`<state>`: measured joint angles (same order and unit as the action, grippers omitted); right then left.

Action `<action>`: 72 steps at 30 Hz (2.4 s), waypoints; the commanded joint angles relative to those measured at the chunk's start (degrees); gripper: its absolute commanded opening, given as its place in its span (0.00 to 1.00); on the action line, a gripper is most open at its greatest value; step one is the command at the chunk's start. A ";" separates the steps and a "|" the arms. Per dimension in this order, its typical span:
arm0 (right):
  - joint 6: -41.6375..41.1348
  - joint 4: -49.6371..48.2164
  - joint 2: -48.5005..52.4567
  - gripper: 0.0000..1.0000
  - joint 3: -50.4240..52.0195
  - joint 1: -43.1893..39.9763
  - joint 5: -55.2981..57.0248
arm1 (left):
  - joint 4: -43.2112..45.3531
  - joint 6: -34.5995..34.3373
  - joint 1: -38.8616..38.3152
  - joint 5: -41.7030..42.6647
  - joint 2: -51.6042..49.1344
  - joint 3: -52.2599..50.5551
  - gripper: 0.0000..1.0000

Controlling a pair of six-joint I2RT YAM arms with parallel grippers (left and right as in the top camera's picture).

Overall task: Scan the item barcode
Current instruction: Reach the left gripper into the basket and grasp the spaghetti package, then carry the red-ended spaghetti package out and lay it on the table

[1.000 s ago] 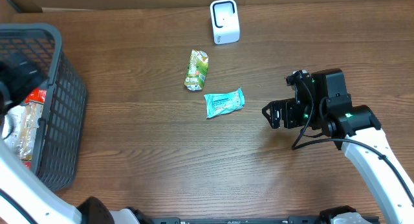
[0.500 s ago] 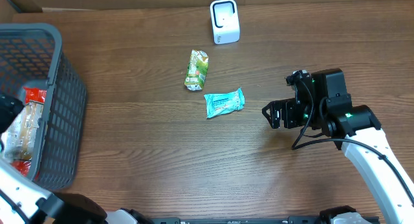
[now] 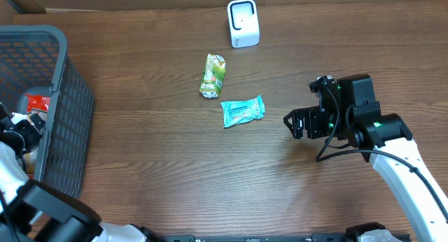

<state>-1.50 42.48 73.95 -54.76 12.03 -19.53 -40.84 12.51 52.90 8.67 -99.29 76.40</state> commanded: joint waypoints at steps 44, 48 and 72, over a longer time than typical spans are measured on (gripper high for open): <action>0.07 -0.33 0.02 1.00 -1.55 -0.15 -0.07 | -5.60 0.31 -0.48 6.91 -18.64 7.93 0.04; 0.07 -0.33 0.02 1.00 -1.55 -0.15 -0.07 | -13.94 -0.55 -0.59 9.66 -18.64 16.96 0.04; 0.07 -0.33 0.02 1.00 -1.55 -0.15 -0.07 | -47.10 -0.94 -17.90 33.79 -4.00 74.05 0.04</action>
<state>-1.50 42.48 73.95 -54.76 12.01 -19.51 -86.65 11.97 40.75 37.08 -107.59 148.05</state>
